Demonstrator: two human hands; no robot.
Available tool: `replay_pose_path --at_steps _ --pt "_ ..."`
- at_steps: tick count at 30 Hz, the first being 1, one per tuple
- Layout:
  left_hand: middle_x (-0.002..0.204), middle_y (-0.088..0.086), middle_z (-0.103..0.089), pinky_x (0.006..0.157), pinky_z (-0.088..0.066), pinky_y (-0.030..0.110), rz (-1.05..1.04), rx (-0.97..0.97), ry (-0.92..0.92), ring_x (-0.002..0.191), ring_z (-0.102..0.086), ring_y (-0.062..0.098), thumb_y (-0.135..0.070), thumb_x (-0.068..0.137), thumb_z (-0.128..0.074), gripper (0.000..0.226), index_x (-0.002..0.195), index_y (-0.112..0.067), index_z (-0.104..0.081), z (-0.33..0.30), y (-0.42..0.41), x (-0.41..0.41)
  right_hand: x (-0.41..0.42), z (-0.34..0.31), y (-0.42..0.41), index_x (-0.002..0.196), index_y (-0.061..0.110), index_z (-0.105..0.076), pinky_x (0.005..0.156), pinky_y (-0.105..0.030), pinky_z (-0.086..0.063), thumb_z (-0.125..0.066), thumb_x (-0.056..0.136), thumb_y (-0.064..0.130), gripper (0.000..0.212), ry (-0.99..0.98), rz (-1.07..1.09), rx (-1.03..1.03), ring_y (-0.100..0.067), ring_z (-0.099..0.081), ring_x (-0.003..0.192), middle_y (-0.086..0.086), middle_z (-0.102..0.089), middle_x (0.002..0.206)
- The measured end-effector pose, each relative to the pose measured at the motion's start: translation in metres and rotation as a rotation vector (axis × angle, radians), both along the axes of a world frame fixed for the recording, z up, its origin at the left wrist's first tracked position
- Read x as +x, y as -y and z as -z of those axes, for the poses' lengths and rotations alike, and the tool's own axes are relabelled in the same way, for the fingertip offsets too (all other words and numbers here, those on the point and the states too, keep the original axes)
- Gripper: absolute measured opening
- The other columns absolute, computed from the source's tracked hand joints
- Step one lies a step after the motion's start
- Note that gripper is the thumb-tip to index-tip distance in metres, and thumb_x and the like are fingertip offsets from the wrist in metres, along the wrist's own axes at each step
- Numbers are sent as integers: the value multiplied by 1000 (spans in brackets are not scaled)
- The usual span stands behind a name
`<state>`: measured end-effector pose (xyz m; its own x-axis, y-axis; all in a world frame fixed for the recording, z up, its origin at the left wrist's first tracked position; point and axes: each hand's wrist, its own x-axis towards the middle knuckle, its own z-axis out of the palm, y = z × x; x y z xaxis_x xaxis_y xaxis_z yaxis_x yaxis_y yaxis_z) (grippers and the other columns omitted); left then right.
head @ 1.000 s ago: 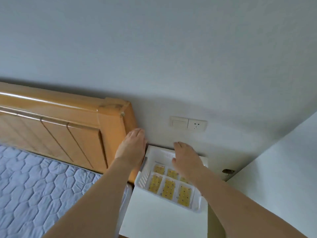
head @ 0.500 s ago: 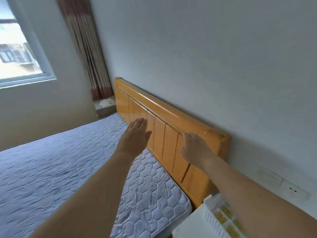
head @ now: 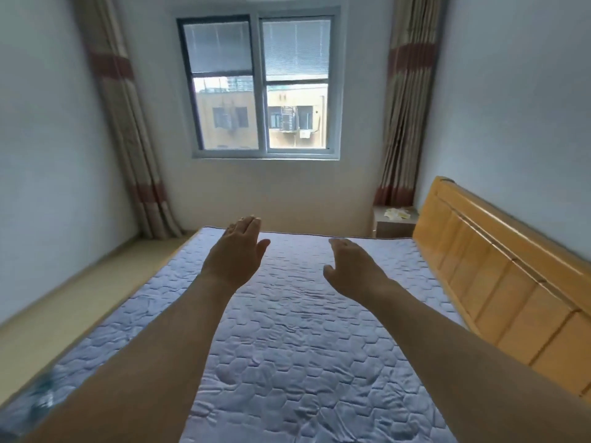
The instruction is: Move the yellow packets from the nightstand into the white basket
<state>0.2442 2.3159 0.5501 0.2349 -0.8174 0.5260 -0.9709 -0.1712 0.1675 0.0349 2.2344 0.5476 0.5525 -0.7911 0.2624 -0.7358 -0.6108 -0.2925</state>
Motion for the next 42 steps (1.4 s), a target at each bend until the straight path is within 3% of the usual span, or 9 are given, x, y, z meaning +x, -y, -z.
replay_pose_path --at_steps 6,12,16,18,22,27,33,42 --pt "144 19 -48 109 -37 43 -244 -49 -16 134 -42 34 -31 99 -49 52 140 1 -45 -12 -124 182 197 -20 -71 134 4 -44 100 -35 -42 -53 92 22 47 57 -250 2 -32 -47 126 -14 -49 139" --pt "147 18 -44 113 -30 37 -482 -37 -42 138 -39 31 -31 100 -49 54 142 1 -42 -2 -235 321 361 -16 -138 135 4 -45 100 -35 -41 -52 92 22 47 66 -484 8 -30 -48 125 -12 -50 138" --pt "152 13 -39 114 -28 35 -567 -21 -73 142 -34 25 -34 101 -44 55 146 -2 -38 7 -275 398 464 -7 -167 118 5 -50 84 -39 -48 -52 89 23 34 51 -584 27 -31 -54 105 -12 -55 120" --pt "154 12 -37 115 -26 35 -607 -19 -113 143 -31 24 -35 102 -43 55 147 -4 -37 16 -286 437 517 0 -177 116 5 -49 81 -39 -48 -52 89 23 32 28 -630 40 -31 -53 105 -11 -55 118" --pt "156 8 -33 114 -25 34 -670 17 -124 145 -28 21 -36 103 -40 55 149 -7 -34 25 -299 524 624 8 -184 125 4 -47 82 -33 -43 -51 91 22 39 53 -718 59 -29 -51 115 -9 -51 131" --pt "158 3 -29 114 -26 33 -746 104 -88 145 -25 18 -38 103 -37 54 151 -12 -30 0 -314 645 758 -13 -187 146 9 -35 97 -33 -40 -50 94 22 56 78 -828 68 -25 -51 122 -8 -42 146" --pt "158 2 -28 115 -26 35 -847 72 -58 146 -25 18 -37 104 -35 54 151 -11 -30 -44 -348 773 915 -40 -206 143 6 -38 97 -35 -43 -48 93 18 52 108 -873 85 -26 -49 124 -11 -46 141" --pt "158 1 -28 113 -28 36 -971 119 -80 145 -27 19 -38 104 -33 54 151 -12 -29 -34 -431 990 1155 -25 -289 147 10 -33 101 -33 -38 -48 94 20 57 68 -991 64 -23 -42 131 -7 -41 147"
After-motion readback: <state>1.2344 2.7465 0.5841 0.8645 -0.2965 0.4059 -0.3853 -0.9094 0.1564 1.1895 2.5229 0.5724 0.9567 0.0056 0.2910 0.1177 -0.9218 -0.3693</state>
